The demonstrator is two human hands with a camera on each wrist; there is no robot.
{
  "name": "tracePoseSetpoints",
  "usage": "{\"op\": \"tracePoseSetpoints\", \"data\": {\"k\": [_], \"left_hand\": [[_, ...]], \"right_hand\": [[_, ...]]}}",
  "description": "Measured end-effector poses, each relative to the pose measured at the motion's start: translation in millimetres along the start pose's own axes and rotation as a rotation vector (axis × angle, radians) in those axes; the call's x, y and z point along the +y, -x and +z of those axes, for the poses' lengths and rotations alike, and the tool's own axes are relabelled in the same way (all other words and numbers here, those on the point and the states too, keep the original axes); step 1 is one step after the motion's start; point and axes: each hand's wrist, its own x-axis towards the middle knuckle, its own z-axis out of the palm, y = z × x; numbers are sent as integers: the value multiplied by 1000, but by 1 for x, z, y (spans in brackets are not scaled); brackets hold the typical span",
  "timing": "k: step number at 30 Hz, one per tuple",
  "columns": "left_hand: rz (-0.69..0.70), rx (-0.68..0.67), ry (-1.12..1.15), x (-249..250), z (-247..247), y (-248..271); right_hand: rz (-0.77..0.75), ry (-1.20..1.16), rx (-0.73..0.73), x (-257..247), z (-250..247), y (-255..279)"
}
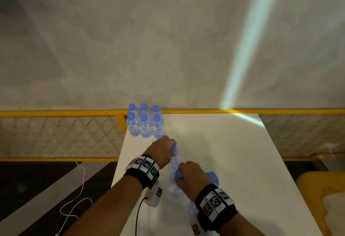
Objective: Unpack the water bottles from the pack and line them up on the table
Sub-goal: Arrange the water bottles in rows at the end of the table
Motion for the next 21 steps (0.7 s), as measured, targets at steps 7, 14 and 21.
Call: {"op": "tracePoseSetpoints", "data": {"k": [7, 14, 21], "left_hand": [[0, 43, -46, -9, -51, -95], [-68, 90, -235, -39, -59, -164], [-192, 73, -312, -69, -42, -188]], "right_hand": [[8, -25, 106, 0, -49, -80], [76, 62, 71, 3, -64, -169], [113, 88, 15, 11, -39, -218]]}}
